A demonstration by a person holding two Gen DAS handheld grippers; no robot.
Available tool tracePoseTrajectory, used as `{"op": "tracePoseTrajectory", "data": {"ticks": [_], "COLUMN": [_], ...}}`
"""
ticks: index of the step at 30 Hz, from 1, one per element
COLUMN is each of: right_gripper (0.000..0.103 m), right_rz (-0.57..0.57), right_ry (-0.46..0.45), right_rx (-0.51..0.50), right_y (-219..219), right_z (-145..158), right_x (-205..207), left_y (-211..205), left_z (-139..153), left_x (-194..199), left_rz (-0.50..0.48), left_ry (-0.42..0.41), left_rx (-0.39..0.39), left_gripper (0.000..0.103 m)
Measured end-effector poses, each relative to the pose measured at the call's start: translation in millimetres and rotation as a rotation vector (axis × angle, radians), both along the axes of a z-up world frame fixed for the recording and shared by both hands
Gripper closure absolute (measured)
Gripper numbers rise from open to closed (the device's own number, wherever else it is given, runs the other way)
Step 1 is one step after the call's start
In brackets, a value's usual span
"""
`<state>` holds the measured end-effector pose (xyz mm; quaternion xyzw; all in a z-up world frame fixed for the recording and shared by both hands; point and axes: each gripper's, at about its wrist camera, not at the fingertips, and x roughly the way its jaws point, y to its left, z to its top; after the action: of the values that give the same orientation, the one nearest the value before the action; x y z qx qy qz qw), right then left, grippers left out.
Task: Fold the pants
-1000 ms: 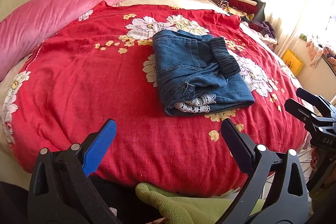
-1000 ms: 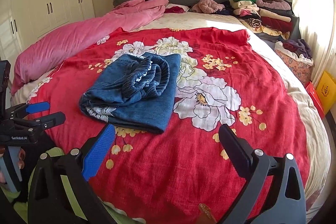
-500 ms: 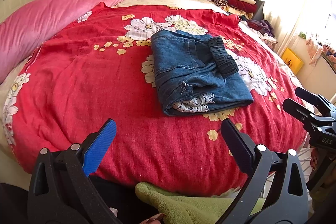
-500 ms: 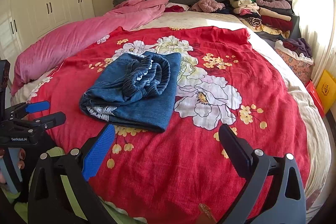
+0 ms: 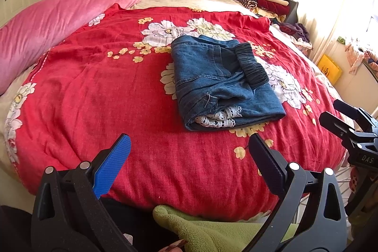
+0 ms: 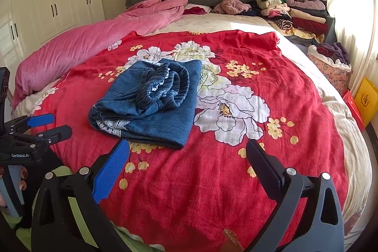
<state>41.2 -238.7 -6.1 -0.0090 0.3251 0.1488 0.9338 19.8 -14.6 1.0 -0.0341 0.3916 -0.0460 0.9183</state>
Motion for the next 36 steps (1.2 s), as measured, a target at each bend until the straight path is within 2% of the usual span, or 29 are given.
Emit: {"op": "tracePoseTrajectory", "data": {"ticks": [36], "right_gripper": [0.005], "right_rz": [-0.004], "right_ry": [0.003], "right_rx": [-0.005], "right_y": [-2.4], "right_z": [-0.7], "right_x": [1.0], "left_y": [-1.1], "left_z": [0.0], "left_x": [-0.1], "left_rz": [0.014], "left_ry": [0.009], "left_rx": [0.019], "left_gripper": [0.01]}}
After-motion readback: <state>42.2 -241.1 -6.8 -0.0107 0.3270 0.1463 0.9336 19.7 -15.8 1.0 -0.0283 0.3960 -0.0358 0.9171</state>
